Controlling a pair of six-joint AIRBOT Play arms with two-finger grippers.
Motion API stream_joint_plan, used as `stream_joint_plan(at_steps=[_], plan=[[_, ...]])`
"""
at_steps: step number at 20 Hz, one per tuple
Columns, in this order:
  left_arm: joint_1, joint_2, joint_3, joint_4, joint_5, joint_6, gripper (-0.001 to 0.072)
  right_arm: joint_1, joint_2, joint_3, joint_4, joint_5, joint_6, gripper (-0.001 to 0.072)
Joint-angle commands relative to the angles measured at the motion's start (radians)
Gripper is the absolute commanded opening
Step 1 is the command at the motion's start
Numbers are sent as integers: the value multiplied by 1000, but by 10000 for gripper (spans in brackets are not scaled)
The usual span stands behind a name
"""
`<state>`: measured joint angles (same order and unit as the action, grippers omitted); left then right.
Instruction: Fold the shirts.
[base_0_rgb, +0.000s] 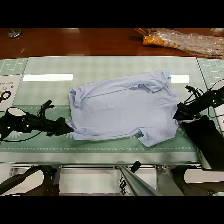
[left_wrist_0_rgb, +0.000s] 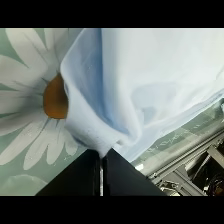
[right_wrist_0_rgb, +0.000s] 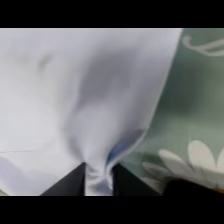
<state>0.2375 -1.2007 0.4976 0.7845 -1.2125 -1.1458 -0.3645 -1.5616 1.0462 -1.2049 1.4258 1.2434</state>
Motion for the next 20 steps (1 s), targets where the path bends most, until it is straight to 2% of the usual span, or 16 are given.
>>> stream_joint_plan(at_steps=[1,2,6,9,12,14,17,20], plan=[[1,0,1,0,12,1,16,1,0,-1,26,16,-31,113],[1,0,1,0,13,1,16,1,0,-1,26,18,-39,18],[1,3,31,0,19,2,15,1,27,11,72,21,-62,18],[1,61,173,-13,19,2,14,1,113,108,178,0,-84,17],[1,190,442,-65,47,1,14,1,241,304,374,-6,-137,18],[1,278,660,-106,118,1,15,1,347,464,454,-68,-132,17],[1,370,996,-106,286,1,15,0,493,721,424,-244,-52,17],[1,403,1230,-108,319,1,15,0,574,941,349,-298,26,16]])
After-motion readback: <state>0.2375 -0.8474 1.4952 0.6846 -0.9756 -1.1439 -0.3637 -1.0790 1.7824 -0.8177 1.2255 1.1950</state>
